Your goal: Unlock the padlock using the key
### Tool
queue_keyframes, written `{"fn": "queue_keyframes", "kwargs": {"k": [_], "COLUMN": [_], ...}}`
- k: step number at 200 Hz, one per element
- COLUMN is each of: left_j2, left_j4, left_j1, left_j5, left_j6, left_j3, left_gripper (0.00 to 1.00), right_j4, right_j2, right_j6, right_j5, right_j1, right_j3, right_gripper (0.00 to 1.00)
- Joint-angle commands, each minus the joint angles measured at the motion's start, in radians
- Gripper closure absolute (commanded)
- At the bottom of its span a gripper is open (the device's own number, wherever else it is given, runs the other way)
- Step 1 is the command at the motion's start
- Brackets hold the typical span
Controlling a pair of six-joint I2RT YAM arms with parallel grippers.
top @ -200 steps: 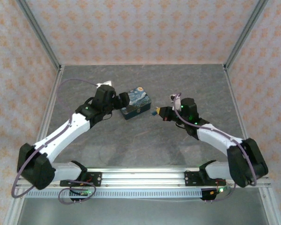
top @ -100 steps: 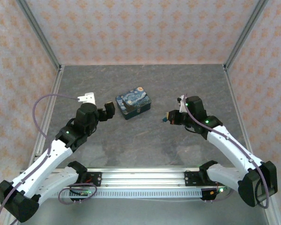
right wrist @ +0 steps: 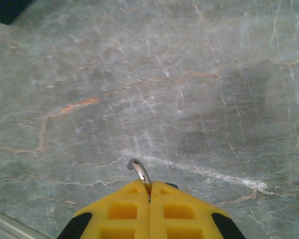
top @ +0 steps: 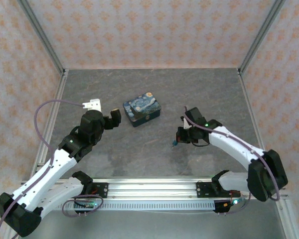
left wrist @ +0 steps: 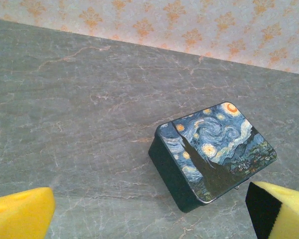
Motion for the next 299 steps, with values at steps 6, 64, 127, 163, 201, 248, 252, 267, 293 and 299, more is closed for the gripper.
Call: {"fn": "queue_keyframes", "kwargs": {"k": [6, 64, 127, 163, 201, 248, 252, 267, 293, 299], "left_j2": [-0.013, -0.001, 0.049, 0.104, 0.16, 0.209, 0.211, 0.22, 0.231, 0.233], "left_j4": [-0.024, -0.032, -0.054, -0.089, -0.082, 0.019, 0.037, 0.13, 0.318, 0.348], "left_j1": [-0.007, -0.006, -0.005, 0.014, 0.059, 0.14, 0.142, 0.145, 0.152, 0.155], "left_j5": [-0.046, -0.057, -0.097, -0.126, -0.134, -0.208, -0.224, -0.306, -0.41, -0.424], "left_j6": [0.023, 0.022, 0.009, -0.016, -0.026, 0.003, 0.012, 0.075, 0.189, 0.207], "left_j3": [-0.016, -0.008, 0.037, 0.095, 0.141, 0.127, 0.12, 0.082, -0.014, -0.032], "left_gripper": [0.0, 0.0, 0.0, 0.0, 0.0, 0.0, 0.0, 0.0, 0.0, 0.0], "right_j4": [-0.017, 0.079, 0.082, 0.064, 0.038, 0.171, 0.19, 0.261, 0.389, 0.429], "right_j2": [0.071, 0.183, 0.179, 0.1, -0.003, -0.127, -0.135, -0.15, -0.15, -0.148], "right_j6": [-0.042, -0.054, -0.066, -0.078, -0.124, -0.19, -0.195, -0.218, -0.249, -0.254], "right_j5": [0.019, -0.003, 0.015, 0.057, 0.161, 0.426, 0.44, 0.484, 0.548, 0.561], "right_j1": [0.007, 0.006, -0.001, -0.034, -0.083, -0.134, -0.144, -0.18, -0.255, -0.273], "right_j3": [0.038, 0.038, 0.059, 0.078, 0.124, 0.08, 0.072, 0.037, -0.028, -0.048], "right_gripper": [1.0, 1.0, 0.82, 0.73, 0.64, 0.39, 0.36, 0.27, 0.06, 0.01]}}
